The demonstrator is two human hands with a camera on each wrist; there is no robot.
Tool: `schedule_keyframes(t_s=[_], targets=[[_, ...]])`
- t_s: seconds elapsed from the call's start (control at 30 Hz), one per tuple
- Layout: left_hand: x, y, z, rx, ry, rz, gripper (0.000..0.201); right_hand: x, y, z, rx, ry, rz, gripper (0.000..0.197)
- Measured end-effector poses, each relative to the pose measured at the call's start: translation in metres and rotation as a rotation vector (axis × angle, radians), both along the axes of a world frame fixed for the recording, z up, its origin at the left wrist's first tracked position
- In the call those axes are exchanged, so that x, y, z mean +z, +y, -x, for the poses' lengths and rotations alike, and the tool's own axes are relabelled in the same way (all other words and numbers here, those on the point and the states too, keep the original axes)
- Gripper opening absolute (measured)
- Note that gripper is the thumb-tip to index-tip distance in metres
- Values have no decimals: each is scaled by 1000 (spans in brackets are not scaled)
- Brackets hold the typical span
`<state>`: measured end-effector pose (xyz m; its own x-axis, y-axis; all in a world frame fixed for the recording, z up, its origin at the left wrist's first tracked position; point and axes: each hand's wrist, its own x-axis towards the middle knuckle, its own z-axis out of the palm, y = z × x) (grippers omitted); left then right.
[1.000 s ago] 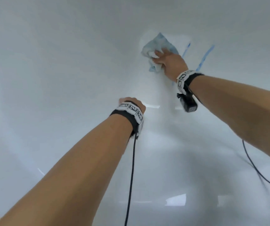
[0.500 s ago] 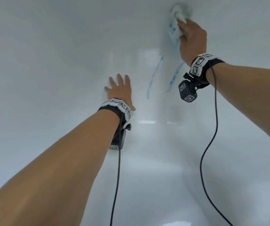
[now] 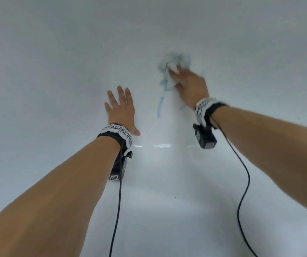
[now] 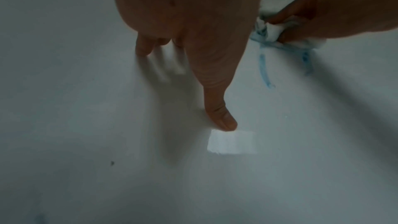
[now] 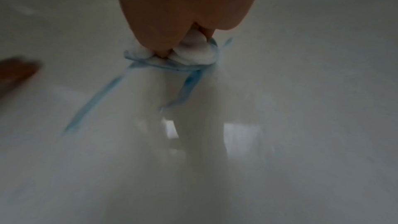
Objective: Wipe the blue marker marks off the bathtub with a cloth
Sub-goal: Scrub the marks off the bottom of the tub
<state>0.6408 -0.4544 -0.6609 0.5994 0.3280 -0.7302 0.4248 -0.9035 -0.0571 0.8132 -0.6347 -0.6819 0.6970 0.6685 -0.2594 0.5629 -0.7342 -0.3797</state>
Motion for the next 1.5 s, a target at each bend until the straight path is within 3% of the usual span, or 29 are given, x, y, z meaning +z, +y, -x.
schedule_keyframes(t_s=[0.13,0.23,0.3,0.4,0.47,0.57,0.67,0.77,0.8,0.87,0.97,1.0,1.07,1.17,1.23,1.3,1.33,1.43,1.5], targets=[[5,0,0,6,-7,20,159,6,-15,57,334,103,75,58],[4,1,1,4,-5,23,160,16,-14,34,610,58,73,69],[1,1,3,0,-1,19,160,16,-2,-14,497,-14,103,72],[-1,1,3,0,9,24,159,19,9,-68,102,-99,223,56],[-1,0,1,5,17,29,160,20,14,-57,21,-78,188,58],[-1,1,0,10,-1,21,160,13,17,6,18,-53,121,71],[-2,2,3,25,-20,33,159,14,2,76,381,48,51,42],[-3,3,5,24,-27,36,159,17,-18,79,836,43,54,57],[-4,3,5,23,-32,32,159,18,-14,62,890,28,94,59],[-5,2,6,10,-15,26,160,23,2,24,710,-34,106,48],[-4,2,5,2,-5,13,160,17,22,-12,180,-94,120,73],[-3,1,4,3,-1,17,160,17,26,-12,101,-78,117,69],[0,1,2,14,-4,32,159,15,30,10,95,-73,179,54],[1,1,0,32,-18,47,159,19,15,77,414,30,156,46],[0,3,2,46,-22,43,158,20,-3,91,720,118,107,53],[-2,1,4,38,-23,34,158,12,-1,60,822,107,151,65],[-3,0,3,30,-21,34,159,8,3,45,763,104,162,65],[-4,1,4,24,-22,20,160,9,24,22,355,28,96,46],[-3,2,4,26,-25,20,160,5,29,22,308,-9,74,47]])
